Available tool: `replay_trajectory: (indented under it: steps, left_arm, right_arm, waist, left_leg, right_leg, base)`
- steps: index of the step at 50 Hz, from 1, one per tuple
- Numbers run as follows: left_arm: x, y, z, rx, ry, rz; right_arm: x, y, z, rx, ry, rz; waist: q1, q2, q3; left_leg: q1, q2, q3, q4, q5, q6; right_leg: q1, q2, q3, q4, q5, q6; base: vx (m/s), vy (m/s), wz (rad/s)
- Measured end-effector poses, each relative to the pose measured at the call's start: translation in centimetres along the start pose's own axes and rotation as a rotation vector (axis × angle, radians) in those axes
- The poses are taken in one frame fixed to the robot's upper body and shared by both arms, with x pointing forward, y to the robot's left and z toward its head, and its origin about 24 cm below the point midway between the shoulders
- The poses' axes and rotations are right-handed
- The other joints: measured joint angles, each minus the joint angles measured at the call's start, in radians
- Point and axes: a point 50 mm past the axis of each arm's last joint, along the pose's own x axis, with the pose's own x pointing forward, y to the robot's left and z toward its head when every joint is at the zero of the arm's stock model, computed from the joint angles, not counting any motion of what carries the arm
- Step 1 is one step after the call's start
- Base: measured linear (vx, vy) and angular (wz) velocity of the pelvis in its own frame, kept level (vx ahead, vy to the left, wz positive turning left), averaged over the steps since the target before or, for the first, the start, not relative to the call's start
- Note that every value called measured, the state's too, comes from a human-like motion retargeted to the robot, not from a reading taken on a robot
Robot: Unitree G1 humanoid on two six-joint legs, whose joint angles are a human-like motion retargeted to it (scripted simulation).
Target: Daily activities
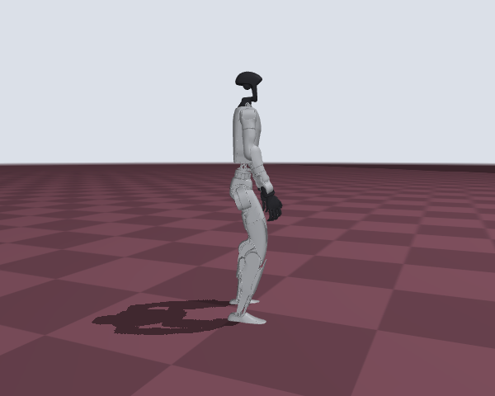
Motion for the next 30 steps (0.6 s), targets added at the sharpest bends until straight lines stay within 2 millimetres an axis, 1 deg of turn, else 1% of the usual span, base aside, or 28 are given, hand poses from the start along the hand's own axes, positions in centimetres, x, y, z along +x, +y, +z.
replay_trajectory:
  steps: [13,22,30]
  left_arm:
    - [-0.1,0.7,-0.4,0.021,0.015,0.019]
    - [-0.1,1.0,-0.3,0.016,0.005,0.031]
    - [0.0,0.5,0.2,-0.027,-0.012,0.031]
  right_arm:
    - [0.0,0.8,0.0,-0.026,-0.009,0.038]
    - [-0.3,-0.8,-0.5,-0.056,-0.008,0.003]
    - [-0.5,-1.9,-0.8,-0.037,-0.003,-0.044]
  waist:
    - [0.012,-0.021,-0.021]
    - [0.018,-0.025,-0.022]
    - [0.018,-0.007,-0.022]
  left_leg:
    - [-0.030,0.002,-0.005,0.036,-0.010,-0.002]
    - [-0.031,-0.001,-0.013,0.041,-0.011,-0.004]
    - [-0.029,-0.007,-0.017,0.025,-0.003,-0.005]
  right_leg:
    - [-0.018,-0.001,-0.002,0.015,-0.013,-0.006]
    - [-0.014,-0.006,-0.008,0.022,-0.019,-0.009]
    - [-0.012,-0.011,-0.014,0.016,-0.015,-0.008]
  base:
    - [0.00,0.00,0.00]
    - [0.00,0.00,0.00]
    - [0.00,0.00,0.00]
